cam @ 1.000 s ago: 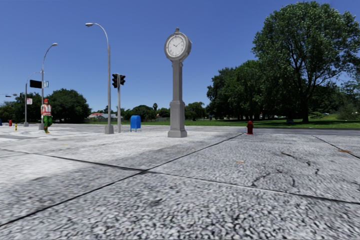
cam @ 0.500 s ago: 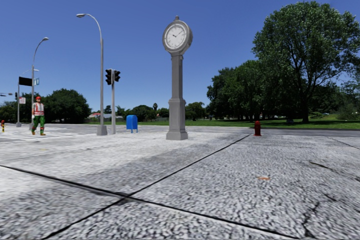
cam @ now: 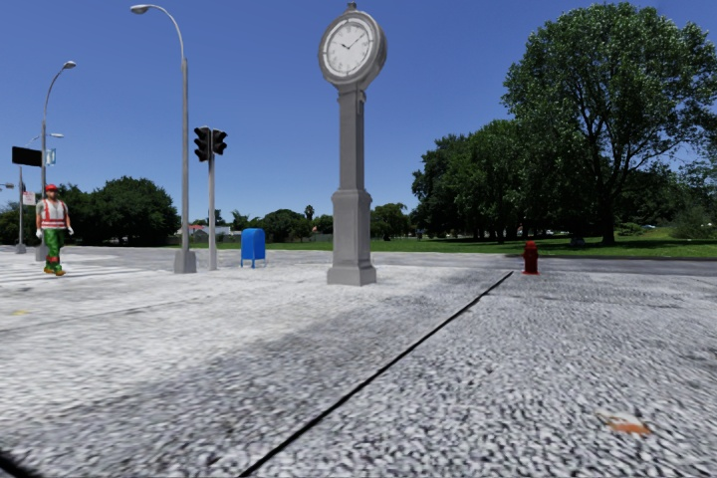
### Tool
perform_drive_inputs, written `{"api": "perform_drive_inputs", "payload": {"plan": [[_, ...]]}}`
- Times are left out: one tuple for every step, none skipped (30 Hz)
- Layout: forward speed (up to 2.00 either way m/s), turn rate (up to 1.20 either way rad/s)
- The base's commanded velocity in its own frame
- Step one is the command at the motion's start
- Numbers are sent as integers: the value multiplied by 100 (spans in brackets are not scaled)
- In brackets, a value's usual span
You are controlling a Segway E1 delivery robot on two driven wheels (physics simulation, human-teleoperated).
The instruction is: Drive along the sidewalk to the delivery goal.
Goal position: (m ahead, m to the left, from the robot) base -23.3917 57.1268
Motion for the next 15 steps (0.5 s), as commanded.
{"api": "perform_drive_inputs", "payload": {"plan": [[200,0],[200,0],[200,0],[200,0],[200,0],[200,0],[200,0],[200,0],[200,0],[200,10],[200,30],[200,71],[200,95],[200,107],[200,107]]}}
